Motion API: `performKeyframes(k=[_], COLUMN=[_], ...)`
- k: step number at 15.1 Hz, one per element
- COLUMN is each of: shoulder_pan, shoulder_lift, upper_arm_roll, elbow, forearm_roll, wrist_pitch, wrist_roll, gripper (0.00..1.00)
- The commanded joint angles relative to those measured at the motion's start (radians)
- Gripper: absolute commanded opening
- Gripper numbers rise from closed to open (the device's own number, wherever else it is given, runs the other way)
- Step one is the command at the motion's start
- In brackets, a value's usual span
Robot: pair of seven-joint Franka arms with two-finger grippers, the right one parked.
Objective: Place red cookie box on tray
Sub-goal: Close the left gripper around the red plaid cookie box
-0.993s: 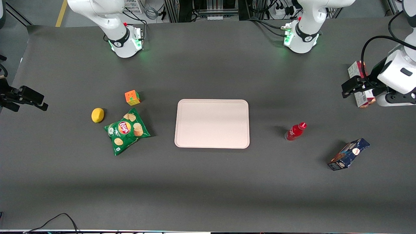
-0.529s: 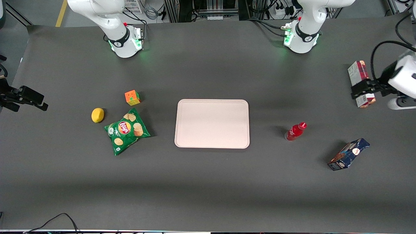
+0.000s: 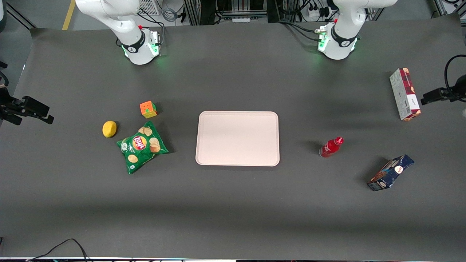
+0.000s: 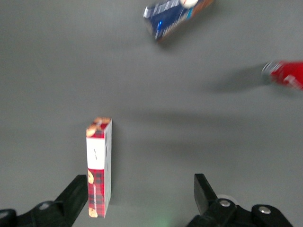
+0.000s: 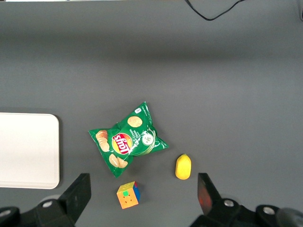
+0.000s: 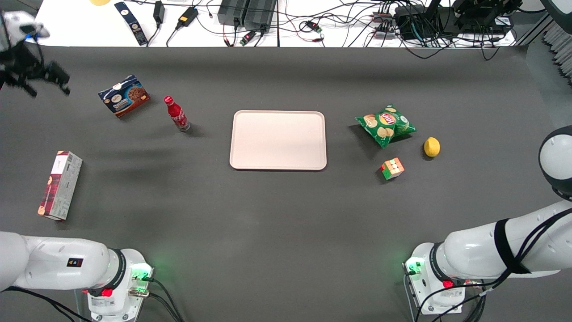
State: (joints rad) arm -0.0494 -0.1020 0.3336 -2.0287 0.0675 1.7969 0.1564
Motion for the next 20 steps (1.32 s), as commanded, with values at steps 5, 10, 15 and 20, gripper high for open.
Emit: performKeyframes(k=[5, 10, 15, 20], shoulder_pan=[0.1, 0.109, 0.157, 0.192], shoulder_lift=[-0.16, -0.027, 0.044, 0.094], upper_arm_roll=[0.131, 0.147, 0.156, 0.206], elbow=[-0.465, -0.502, -0.567, -0.576], forearm_roll=[0.064, 0.127, 0.207, 0.209], wrist_pitch=[0.381, 0.536, 0.687, 0.707], wrist_roll=[0.242, 0.25, 0.256, 0.262], gripper=[1.0, 1.0, 1.0, 1.0])
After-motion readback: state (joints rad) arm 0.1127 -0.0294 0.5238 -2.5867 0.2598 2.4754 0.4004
